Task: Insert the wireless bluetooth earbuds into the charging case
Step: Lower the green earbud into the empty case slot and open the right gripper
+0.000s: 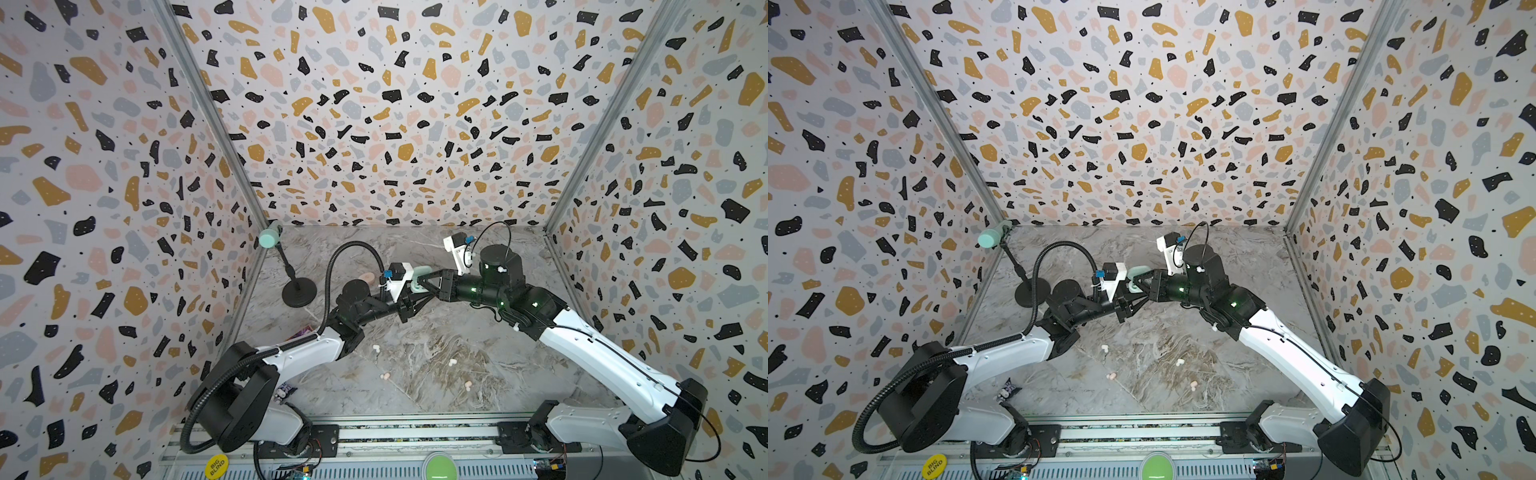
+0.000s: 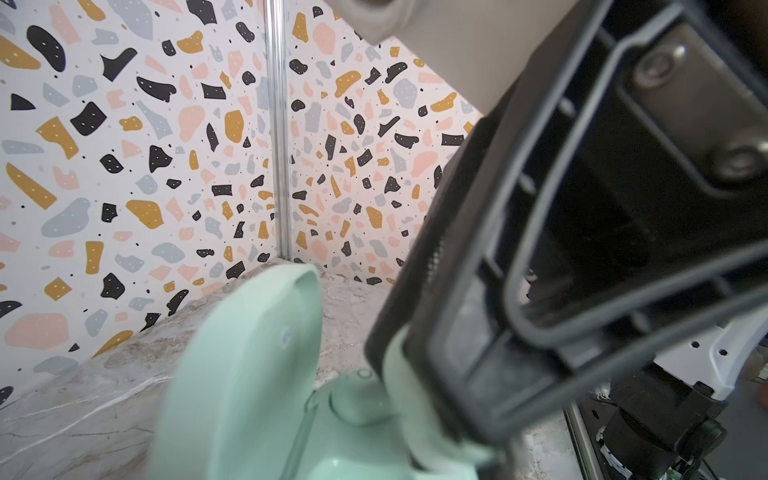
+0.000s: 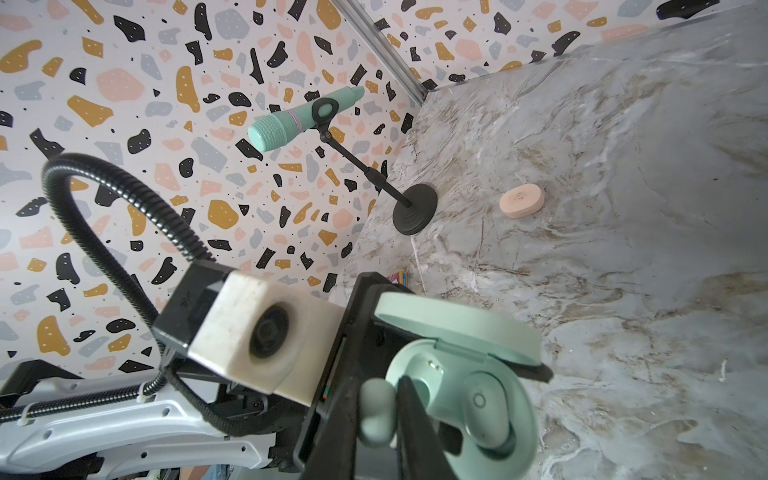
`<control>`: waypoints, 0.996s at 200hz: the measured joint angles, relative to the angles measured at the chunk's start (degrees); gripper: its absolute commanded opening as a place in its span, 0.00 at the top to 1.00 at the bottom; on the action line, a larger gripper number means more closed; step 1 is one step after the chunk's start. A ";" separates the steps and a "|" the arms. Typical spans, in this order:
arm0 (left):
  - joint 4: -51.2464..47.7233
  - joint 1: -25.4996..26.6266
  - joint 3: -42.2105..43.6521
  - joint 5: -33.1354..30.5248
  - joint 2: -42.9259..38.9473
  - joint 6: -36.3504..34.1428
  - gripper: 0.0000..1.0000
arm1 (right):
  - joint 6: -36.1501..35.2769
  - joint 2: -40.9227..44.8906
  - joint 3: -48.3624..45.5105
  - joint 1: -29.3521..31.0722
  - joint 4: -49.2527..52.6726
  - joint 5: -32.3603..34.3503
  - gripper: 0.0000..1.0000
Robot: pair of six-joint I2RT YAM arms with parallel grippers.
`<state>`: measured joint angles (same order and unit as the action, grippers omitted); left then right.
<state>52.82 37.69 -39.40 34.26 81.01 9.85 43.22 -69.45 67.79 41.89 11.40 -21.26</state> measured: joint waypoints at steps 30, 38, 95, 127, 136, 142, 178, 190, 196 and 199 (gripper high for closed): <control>0.26 0.55 -0.04 0.20 0.00 -0.04 1.00 | 0.48 0.17 -1.05 0.00 -1.09 0.02 0.81; 0.22 0.66 -0.17 0.20 0.00 -0.07 1.00 | 0.52 0.17 -1.29 0.00 -1.18 0.00 0.81; -0.17 1.01 -1.81 0.22 -0.02 -0.35 1.00 | 1.38 0.22 -1.62 0.04 -2.62 -0.24 0.81; -0.83 1.03 -1.81 0.17 -0.02 -0.76 1.00 | 1.79 0.85 -2.51 0.13 -2.78 -0.22 0.81; -1.01 1.03 -1.81 0.17 -0.02 -0.85 1.00 | 1.88 1.01 -2.73 0.13 -2.80 -0.22 0.81; -1.11 1.03 -1.81 0.17 -0.02 -0.87 1.00 | 1.95 1.09 -2.84 0.13 -2.82 -0.22 0.80; -1.73 1.05 -1.81 0.11 -0.02 -1.25 1.00 | 2.03 1.20 -2.97 0.26 -2.49 -0.22 0.75; -1.95 1.05 -1.81 0.09 -0.02 -1.29 1.00 | 2.14 1.33 -3.04 0.39 -2.47 -0.20 0.71; -2.03 1.05 -1.81 0.07 -0.02 -1.29 1.00 | 2.16 1.40 -3.06 0.44 -2.45 -0.20 0.70; -2.03 1.05 -1.81 0.02 -0.02 -1.29 1.00 | 2.23 1.40 -3.06 0.48 -2.45 -0.17 0.70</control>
<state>50.78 38.74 -41.21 34.28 80.99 8.56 45.45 -68.05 64.73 42.37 8.95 -21.43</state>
